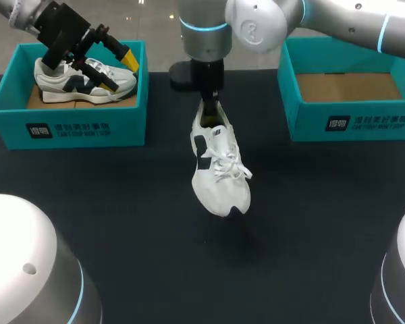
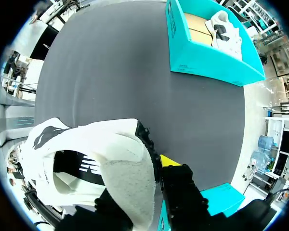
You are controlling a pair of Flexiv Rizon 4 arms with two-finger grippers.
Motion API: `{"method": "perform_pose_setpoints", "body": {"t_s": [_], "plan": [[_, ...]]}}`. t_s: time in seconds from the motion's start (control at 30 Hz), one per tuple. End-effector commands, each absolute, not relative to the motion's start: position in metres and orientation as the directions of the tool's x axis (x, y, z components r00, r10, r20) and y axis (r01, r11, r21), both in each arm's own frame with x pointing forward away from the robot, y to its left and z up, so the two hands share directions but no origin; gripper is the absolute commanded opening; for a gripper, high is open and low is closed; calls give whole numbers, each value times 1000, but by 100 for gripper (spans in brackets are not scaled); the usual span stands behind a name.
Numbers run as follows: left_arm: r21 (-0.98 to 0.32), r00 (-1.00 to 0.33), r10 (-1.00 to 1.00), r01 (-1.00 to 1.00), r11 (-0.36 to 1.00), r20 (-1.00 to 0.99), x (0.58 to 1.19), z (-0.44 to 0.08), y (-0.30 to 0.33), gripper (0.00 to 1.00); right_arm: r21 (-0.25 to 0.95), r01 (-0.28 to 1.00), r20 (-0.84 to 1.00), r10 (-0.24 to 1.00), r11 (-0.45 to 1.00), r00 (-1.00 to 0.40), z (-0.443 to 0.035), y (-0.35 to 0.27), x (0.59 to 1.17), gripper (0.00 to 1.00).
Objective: Take the shoe out of the shoebox, open the shoe tongue, remove and reinsert the insole, then place the shoe into the shoebox
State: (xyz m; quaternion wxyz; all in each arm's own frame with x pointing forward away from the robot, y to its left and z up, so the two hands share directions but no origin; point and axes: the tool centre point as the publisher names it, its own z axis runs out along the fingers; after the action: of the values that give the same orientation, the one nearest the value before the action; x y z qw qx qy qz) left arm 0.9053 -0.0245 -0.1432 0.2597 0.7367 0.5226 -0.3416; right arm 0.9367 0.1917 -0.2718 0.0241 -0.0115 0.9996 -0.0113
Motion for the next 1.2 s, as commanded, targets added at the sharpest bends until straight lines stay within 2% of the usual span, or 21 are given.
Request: {"method": "perform_pose_setpoints", "body": {"t_s": [0.03,0.37,1.07,1.2], "plan": [[26,221,595,947,-319,-772,905,-143,-24,100,-29,-27,-46,-28,999,-999,-218,190,942,0],[26,221,595,947,-319,-772,905,-143,-24,100,-47,-42,-107,-47,998,-993,-174,195,956,0],[26,221,595,947,-319,-772,905,-143,-24,100,-47,-42,-107,-47,998,-993,-174,195,956,0],[26,221,595,947,-319,-772,905,-143,-24,100,-40,-66,-112,-70,997,-991,-166,177,968,0]]}}
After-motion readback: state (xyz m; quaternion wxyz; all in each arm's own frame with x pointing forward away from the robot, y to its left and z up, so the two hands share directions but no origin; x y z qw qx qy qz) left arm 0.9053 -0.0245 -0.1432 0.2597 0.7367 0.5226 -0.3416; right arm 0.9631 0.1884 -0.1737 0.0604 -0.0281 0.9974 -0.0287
